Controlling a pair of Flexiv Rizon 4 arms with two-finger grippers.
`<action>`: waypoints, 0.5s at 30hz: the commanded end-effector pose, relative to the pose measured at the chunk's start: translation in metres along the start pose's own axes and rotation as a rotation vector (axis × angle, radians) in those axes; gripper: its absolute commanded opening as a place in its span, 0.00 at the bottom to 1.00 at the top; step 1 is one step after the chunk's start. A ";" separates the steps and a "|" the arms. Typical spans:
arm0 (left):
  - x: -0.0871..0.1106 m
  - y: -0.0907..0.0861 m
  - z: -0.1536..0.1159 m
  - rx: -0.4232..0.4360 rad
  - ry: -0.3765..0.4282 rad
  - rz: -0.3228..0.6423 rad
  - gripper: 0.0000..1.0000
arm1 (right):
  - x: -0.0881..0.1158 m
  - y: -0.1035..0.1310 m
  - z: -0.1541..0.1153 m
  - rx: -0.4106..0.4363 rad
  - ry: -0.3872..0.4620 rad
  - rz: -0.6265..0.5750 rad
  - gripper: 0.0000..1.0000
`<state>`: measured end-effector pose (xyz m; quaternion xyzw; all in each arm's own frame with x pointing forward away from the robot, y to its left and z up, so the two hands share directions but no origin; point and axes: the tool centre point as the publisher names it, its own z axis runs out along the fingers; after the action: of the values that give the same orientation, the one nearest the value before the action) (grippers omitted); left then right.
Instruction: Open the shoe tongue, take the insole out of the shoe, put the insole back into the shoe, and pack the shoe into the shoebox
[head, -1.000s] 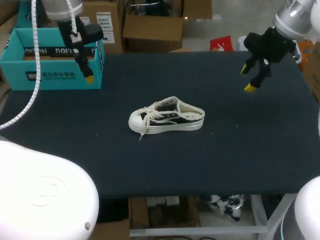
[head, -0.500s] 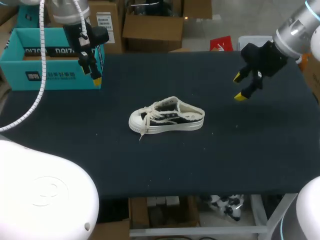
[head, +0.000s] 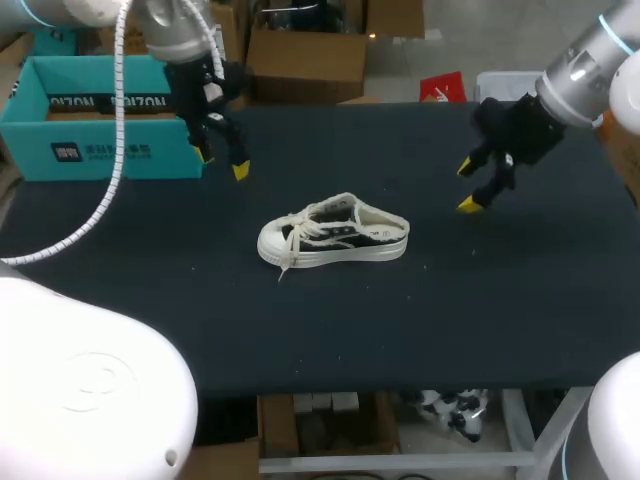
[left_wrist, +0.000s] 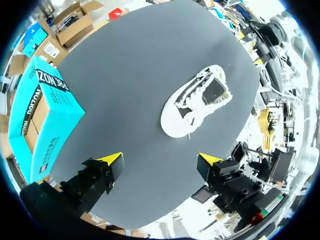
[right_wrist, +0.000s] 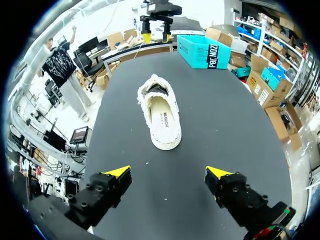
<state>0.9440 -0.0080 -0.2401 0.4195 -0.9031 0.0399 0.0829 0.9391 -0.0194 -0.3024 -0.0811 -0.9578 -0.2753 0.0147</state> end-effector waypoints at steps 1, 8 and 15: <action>0.026 -0.010 0.008 -0.006 -0.027 -0.260 1.00 | 0.006 0.009 0.022 -0.011 -0.008 0.000 1.00; 0.045 -0.013 0.007 -0.027 0.013 -0.427 1.00 | 0.023 0.024 0.056 -0.065 -0.012 0.041 1.00; 0.069 -0.023 0.010 -0.026 0.031 -0.421 1.00 | 0.026 0.022 0.083 -0.143 -0.031 0.058 1.00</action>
<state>0.9166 -0.0673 -0.2354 0.5967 -0.7941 0.0205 0.1138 0.9224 0.0464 -0.3454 -0.1123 -0.9379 -0.3278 0.0180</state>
